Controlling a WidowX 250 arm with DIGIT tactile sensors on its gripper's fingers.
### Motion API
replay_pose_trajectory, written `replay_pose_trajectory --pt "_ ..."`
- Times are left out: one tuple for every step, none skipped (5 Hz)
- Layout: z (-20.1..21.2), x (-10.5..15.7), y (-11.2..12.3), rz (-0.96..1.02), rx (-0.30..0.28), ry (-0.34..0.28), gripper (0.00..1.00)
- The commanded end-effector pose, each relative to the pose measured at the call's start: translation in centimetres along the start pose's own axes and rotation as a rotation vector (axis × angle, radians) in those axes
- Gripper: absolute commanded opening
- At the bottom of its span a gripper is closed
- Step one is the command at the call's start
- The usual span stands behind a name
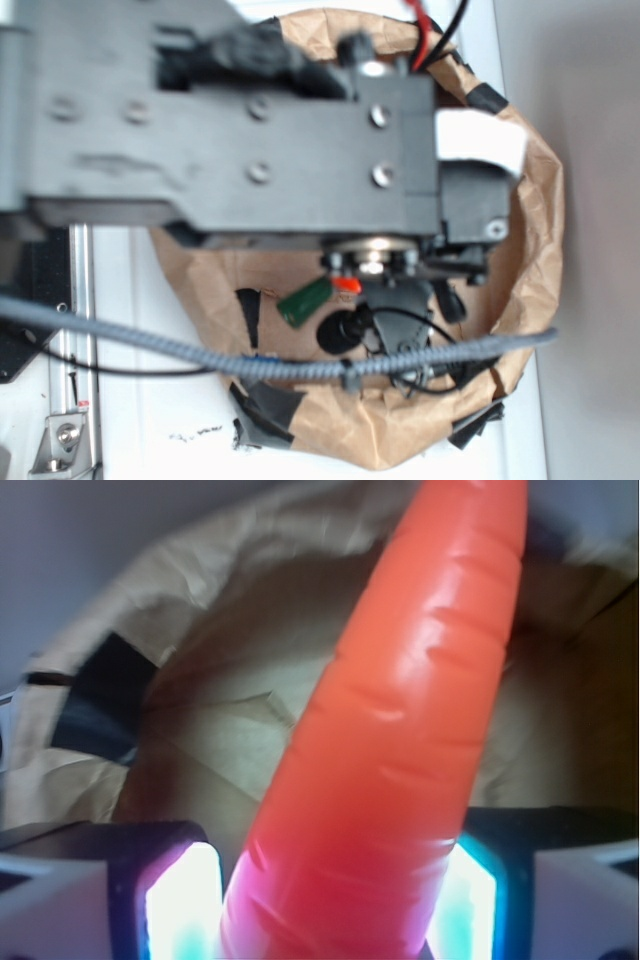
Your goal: Grab the carrot.
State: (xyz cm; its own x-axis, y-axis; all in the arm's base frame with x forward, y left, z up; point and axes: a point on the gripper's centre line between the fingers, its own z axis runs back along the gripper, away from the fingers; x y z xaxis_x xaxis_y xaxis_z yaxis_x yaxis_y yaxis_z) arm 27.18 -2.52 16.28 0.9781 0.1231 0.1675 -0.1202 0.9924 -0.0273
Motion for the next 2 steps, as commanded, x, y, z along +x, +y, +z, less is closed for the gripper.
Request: replay_pose_trajectory --pt "3.46 -0.34 -0.04 -0.204 0.098 -0.103 0.00" --pt "2.72 -0.21 0.27 -0.198 0.128 -0.087 0.00"
